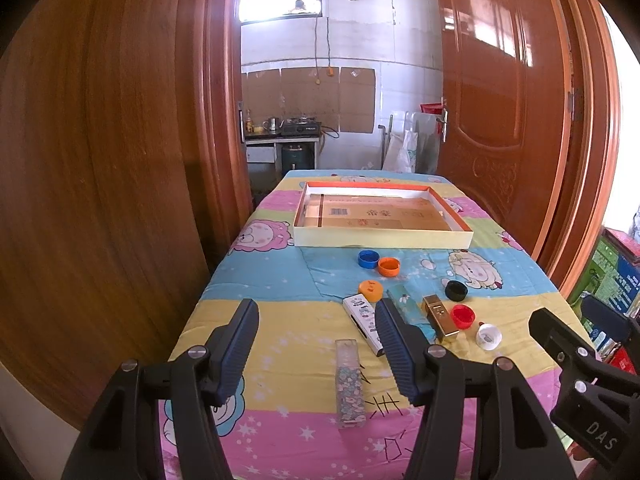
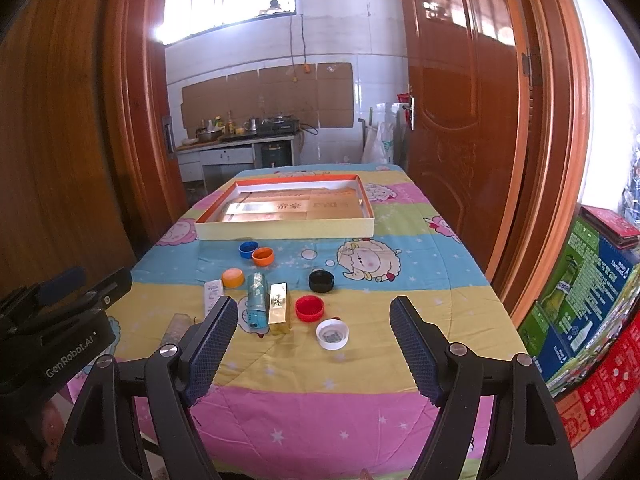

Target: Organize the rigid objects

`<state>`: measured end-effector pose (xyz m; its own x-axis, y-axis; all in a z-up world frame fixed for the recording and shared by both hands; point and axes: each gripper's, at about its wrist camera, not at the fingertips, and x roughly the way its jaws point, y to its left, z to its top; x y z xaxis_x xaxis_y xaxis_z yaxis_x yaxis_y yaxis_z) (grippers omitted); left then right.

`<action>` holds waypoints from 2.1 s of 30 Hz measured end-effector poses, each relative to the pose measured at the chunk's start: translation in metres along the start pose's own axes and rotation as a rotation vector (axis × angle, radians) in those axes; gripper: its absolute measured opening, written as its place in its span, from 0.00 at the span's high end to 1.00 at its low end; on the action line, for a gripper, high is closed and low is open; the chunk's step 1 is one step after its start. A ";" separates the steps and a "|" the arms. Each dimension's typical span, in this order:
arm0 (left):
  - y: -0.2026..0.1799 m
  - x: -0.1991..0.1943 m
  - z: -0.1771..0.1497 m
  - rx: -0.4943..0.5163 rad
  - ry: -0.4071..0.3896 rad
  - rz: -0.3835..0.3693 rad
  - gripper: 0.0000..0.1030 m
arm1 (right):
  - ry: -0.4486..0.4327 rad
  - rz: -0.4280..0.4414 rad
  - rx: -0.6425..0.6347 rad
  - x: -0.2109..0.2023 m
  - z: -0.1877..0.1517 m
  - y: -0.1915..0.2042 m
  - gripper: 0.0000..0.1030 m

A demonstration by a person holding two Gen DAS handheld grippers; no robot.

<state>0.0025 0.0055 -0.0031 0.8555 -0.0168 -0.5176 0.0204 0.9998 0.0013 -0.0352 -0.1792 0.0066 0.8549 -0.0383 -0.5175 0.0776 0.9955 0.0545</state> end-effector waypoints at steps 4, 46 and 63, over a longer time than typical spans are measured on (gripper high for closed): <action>0.000 0.000 0.000 0.003 -0.003 0.001 0.41 | 0.000 0.001 0.000 0.000 0.000 0.000 0.23; 0.003 -0.002 -0.004 0.004 -0.001 0.009 0.41 | 0.002 0.003 0.000 -0.002 -0.002 -0.001 0.23; 0.004 0.001 -0.006 0.006 0.012 0.004 0.41 | 0.014 0.014 0.008 0.003 -0.007 -0.002 0.23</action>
<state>0.0001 0.0100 -0.0087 0.8494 -0.0124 -0.5276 0.0201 0.9998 0.0088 -0.0366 -0.1812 -0.0006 0.8488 -0.0231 -0.5282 0.0699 0.9952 0.0688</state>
